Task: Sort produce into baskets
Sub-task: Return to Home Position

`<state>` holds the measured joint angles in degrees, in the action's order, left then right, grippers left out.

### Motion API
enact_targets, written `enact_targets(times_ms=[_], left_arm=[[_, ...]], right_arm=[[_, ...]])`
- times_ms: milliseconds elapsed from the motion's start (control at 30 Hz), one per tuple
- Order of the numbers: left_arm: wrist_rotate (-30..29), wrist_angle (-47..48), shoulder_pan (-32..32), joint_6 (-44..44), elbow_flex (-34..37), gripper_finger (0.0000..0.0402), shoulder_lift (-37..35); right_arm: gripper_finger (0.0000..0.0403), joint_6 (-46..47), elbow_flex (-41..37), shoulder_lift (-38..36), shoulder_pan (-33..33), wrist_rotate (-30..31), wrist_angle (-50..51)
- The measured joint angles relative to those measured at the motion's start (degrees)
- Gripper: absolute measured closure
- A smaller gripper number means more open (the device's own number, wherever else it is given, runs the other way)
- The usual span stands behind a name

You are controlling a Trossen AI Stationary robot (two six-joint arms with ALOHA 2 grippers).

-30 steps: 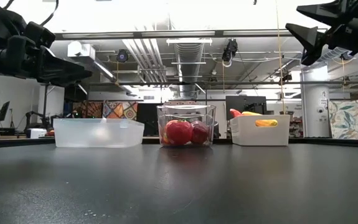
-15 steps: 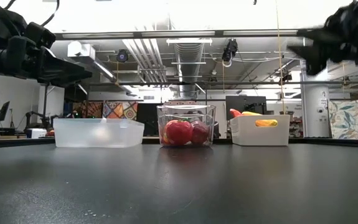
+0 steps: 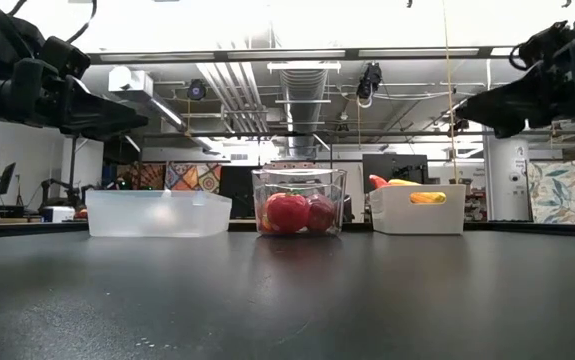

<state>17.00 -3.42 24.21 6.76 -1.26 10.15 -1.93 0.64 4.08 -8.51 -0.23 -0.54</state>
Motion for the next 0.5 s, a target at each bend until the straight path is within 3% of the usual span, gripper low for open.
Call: enact_targets(times_ms=[500], left_arm=[[-0.01,0.0,0.0,0.0,-0.01,0.0209,0.0]], right_arm=[[0.0199,6.44,0.0,5.51,0.0,-0.04,-0.14]])
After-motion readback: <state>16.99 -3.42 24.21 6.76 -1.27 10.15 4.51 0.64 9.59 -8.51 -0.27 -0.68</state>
